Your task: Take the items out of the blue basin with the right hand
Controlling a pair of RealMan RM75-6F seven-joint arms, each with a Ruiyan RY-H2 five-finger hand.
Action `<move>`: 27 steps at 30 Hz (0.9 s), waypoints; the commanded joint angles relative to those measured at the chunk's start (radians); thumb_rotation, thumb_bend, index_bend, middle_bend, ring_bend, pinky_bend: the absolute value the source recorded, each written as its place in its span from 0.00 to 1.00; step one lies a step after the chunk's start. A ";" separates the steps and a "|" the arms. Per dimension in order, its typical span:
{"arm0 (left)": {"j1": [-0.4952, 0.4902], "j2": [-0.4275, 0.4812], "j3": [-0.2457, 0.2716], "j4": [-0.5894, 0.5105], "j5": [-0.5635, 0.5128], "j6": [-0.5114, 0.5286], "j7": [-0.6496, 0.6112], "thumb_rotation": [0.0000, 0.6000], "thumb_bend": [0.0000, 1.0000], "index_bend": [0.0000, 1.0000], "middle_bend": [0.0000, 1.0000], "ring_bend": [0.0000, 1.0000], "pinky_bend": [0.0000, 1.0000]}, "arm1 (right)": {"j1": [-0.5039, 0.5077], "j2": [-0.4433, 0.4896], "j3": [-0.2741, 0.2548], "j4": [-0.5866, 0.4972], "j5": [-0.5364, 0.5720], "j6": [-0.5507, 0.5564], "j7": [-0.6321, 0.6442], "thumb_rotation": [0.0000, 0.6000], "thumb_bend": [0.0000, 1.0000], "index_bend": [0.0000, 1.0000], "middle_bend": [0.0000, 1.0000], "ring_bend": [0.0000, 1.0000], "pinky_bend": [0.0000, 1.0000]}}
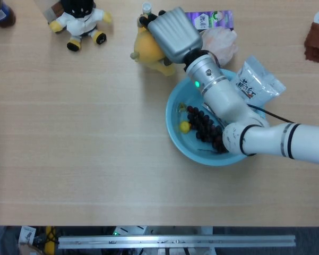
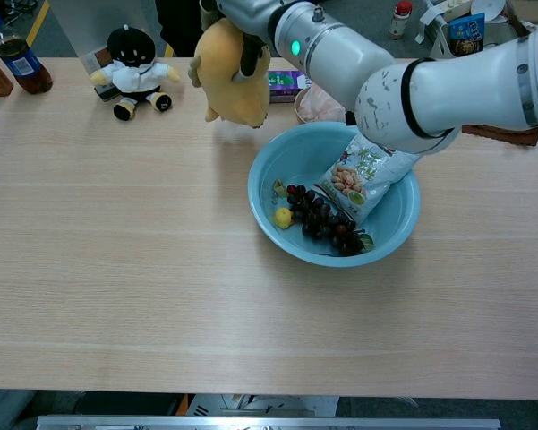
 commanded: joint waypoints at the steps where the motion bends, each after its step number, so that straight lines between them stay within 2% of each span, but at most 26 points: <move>1: 0.001 0.001 0.000 0.001 -0.002 -0.001 -0.001 1.00 0.36 0.35 0.23 0.26 0.23 | 0.006 -0.001 -0.006 0.001 0.008 0.007 -0.009 1.00 0.16 0.24 0.38 0.40 0.59; 7: 0.000 0.000 0.000 0.002 -0.003 -0.005 0.000 1.00 0.36 0.35 0.23 0.26 0.23 | -0.010 0.031 -0.021 -0.034 -0.018 0.023 0.013 1.00 0.16 0.20 0.35 0.39 0.58; 14: -0.003 -0.004 -0.001 -0.001 0.003 -0.008 0.005 1.00 0.36 0.35 0.23 0.26 0.23 | -0.014 0.078 -0.033 -0.070 -0.006 0.018 0.014 1.00 0.16 0.01 0.24 0.28 0.48; 21: -0.004 -0.004 -0.002 -0.003 0.005 -0.008 0.006 1.00 0.36 0.35 0.23 0.26 0.23 | -0.012 0.101 -0.050 -0.071 0.024 -0.022 0.028 1.00 0.09 0.00 0.13 0.14 0.34; 25: -0.003 -0.002 -0.002 -0.001 0.000 -0.009 0.004 1.00 0.36 0.35 0.23 0.26 0.23 | -0.039 0.148 -0.060 -0.121 -0.050 -0.017 0.078 1.00 0.05 0.00 0.12 0.13 0.33; 27: -0.003 -0.002 -0.002 0.002 -0.002 -0.012 0.002 1.00 0.36 0.35 0.23 0.26 0.23 | -0.065 0.197 -0.072 -0.173 -0.102 -0.016 0.109 1.00 0.05 0.00 0.15 0.13 0.33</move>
